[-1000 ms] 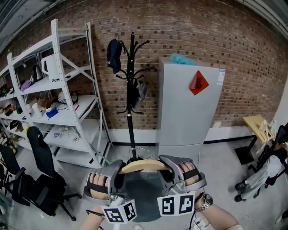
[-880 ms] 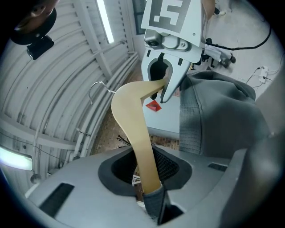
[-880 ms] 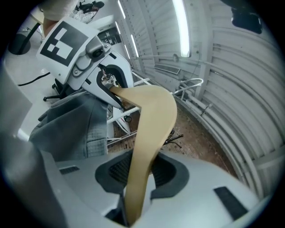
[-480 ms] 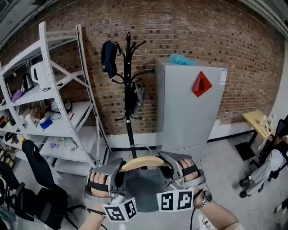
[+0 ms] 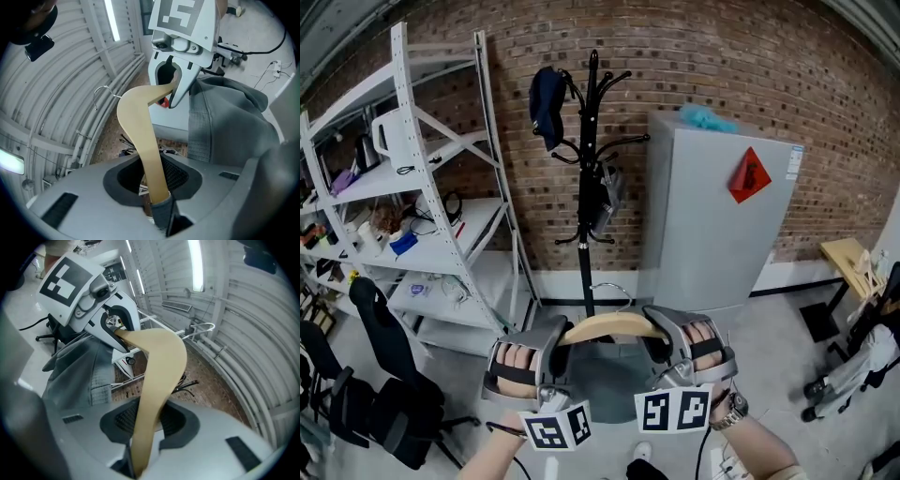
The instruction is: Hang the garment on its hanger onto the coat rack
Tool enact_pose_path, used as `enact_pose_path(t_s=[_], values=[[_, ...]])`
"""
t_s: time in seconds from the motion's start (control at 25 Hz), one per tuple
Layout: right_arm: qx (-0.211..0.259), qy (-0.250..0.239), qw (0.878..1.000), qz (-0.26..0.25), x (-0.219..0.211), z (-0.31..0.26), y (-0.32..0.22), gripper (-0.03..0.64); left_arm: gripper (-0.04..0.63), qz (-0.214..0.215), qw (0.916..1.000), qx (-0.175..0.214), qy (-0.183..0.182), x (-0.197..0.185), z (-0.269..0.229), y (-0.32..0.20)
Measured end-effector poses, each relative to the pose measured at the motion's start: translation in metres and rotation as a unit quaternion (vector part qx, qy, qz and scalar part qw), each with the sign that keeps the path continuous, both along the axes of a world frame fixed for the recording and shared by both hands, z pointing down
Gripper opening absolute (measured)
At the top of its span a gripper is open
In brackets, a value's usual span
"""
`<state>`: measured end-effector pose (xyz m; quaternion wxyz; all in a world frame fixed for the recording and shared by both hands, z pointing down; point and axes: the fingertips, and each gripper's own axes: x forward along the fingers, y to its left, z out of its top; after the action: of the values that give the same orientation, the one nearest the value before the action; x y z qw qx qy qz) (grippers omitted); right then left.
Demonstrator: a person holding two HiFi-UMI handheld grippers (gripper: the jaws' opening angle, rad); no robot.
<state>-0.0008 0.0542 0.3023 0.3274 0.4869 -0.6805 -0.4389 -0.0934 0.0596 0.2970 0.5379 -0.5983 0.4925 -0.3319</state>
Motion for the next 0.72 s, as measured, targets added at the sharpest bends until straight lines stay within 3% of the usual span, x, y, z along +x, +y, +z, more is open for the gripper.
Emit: enact_pose_path(t_s=[0.44, 0.72], values=[[-0.026, -0.003, 0.999, -0.041, 0.003, 0.025, -0.085, 0.091, 0.095, -0.033, 0.9988, -0.036, -0.003, 0.004, 0.024, -0.077], [-0.021, 0.003, 0.997, -0.079, 0.013, 0.021, -0.138, 0.095, 0.095, -0.07, 0.9971, -0.028, -0.002, 0.015, 0.021, -0.124]])
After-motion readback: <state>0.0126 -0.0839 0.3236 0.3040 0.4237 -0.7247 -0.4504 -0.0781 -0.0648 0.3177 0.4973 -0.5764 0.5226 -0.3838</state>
